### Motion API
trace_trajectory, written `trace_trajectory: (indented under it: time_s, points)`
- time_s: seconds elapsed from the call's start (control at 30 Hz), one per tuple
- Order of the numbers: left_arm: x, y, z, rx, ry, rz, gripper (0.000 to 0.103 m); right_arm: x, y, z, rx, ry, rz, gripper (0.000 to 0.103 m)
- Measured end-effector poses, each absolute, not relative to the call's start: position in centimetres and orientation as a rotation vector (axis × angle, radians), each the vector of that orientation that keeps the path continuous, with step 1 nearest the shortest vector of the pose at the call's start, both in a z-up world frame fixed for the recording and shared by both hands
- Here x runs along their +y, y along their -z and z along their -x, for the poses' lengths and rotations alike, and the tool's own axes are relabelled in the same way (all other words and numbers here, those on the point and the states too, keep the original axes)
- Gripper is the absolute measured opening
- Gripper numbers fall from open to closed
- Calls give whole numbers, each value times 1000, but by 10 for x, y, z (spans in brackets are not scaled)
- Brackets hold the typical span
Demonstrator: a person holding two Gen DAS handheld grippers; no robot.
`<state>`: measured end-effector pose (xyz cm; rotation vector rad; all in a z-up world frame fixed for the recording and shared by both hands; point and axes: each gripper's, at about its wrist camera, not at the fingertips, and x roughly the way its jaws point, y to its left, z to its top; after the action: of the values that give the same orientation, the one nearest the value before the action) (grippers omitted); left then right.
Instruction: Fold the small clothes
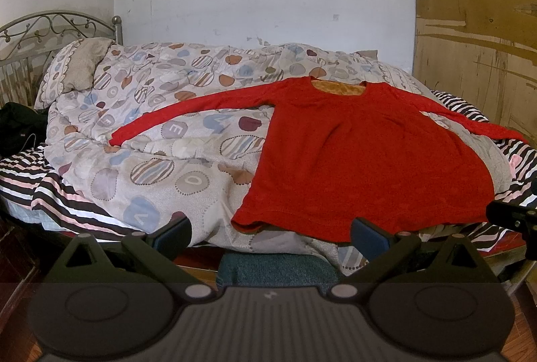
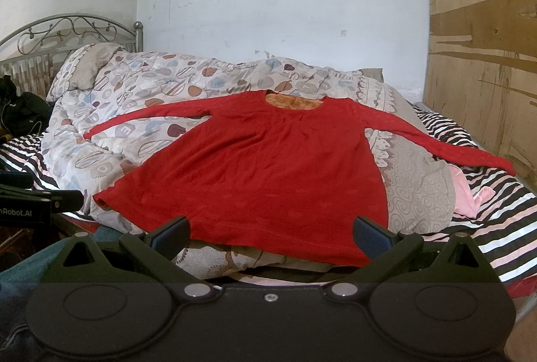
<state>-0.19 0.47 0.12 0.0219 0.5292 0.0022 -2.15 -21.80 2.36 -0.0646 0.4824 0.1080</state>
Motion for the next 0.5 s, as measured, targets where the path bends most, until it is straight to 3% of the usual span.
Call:
trace_trajectory:
  time_s: [0.5]
  points:
    - [7,-5,-34,645,-54,-52,103,-223,-28,-18,633,-123,-19,103]
